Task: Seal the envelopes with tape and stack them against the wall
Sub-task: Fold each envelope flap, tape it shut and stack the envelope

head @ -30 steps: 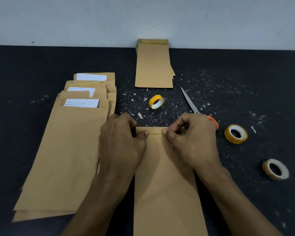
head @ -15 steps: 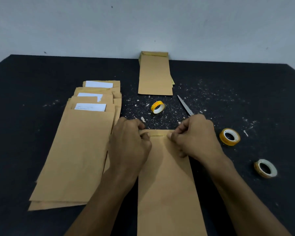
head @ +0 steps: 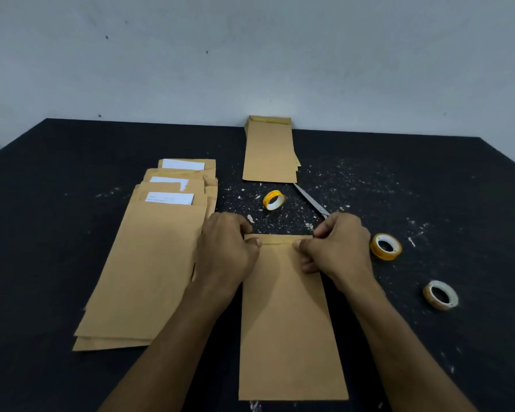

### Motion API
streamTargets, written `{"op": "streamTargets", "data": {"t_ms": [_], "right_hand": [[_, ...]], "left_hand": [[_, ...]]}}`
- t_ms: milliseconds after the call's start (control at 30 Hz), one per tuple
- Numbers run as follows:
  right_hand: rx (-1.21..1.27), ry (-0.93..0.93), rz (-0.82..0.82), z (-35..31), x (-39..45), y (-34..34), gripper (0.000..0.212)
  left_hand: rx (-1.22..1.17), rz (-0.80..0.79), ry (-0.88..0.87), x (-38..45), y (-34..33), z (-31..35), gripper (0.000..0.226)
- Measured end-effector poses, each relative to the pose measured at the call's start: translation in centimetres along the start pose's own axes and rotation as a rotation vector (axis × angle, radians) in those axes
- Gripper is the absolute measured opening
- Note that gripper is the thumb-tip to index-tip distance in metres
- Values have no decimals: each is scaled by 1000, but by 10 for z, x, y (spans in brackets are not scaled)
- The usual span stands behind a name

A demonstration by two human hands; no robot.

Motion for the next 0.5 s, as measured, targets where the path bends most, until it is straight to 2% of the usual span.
{"op": "streamTargets", "data": {"t_ms": [233, 400, 500], "right_hand": [[99, -40, 65, 9, -1, 3, 18], [127, -27, 58, 8, -2, 1, 13], [133, -15, 30, 7, -4, 1, 14]], "left_hand": [[-56, -8, 44, 4, 5, -1, 17], [-73, -127, 61, 6, 1, -4, 15], [-161, -183, 72, 9, 4, -5, 14]]}}
Point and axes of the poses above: each hand's wrist, its own x-axis towards the middle knuckle, its own y-axis out of the back of the hand, z = x × y, the point moved 6 cm from there along x, towards the middle knuckle, and after that the axes turned 13 degrees about z, right-handed, at the moved point
